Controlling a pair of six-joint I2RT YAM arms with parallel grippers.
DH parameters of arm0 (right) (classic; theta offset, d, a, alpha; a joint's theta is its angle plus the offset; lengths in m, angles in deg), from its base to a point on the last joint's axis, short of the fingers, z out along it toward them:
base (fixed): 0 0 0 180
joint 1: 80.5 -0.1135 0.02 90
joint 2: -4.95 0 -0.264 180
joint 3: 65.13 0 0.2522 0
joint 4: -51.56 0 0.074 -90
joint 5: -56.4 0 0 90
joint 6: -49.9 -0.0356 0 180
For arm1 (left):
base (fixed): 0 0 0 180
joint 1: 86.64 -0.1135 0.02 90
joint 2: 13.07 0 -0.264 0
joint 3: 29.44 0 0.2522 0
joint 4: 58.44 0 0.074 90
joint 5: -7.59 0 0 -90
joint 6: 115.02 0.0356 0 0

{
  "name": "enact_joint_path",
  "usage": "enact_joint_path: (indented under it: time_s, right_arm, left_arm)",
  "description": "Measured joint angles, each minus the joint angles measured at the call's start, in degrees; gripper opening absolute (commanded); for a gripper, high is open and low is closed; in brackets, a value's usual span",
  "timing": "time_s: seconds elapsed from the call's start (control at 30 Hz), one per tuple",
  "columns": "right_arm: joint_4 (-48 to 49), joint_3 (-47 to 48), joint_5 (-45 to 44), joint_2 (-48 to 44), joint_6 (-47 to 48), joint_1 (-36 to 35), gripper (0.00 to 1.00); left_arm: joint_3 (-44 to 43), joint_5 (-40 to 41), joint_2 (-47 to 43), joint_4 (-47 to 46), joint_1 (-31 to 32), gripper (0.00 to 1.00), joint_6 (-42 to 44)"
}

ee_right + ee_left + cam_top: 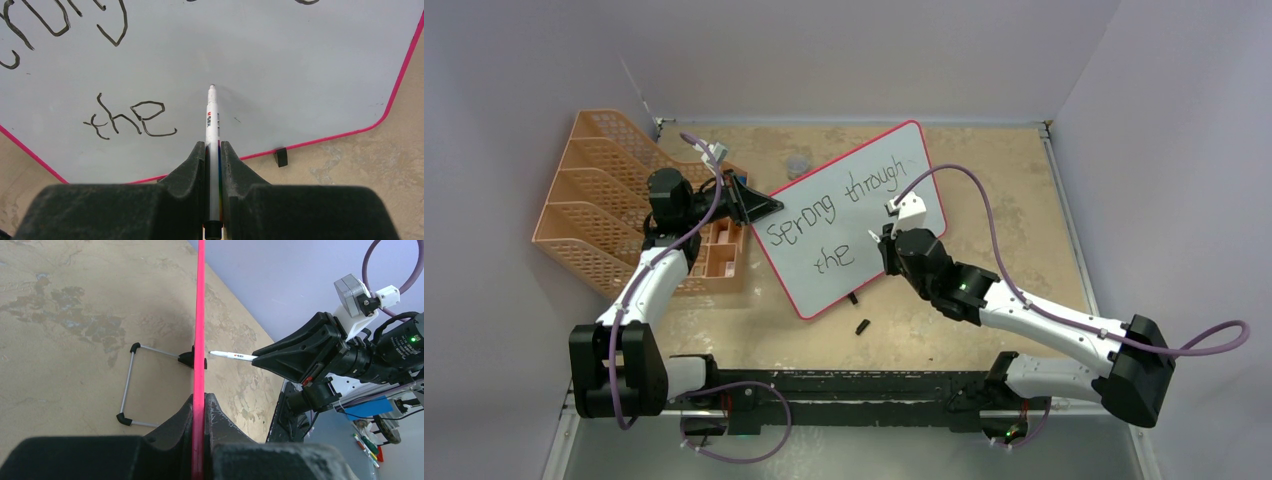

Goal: Write a sentence on the whiteboard

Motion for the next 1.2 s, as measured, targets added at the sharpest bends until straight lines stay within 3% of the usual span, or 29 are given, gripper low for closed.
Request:
enact_joint_path:
  time_s: [1.2]
  right_arm:
    - [0.9,-1.07,1.55,-0.7,0.44,1.75,0.0]
  left_arm:
    - [0.0,0.0,0.0,0.0,0.0,0.0,0.0]
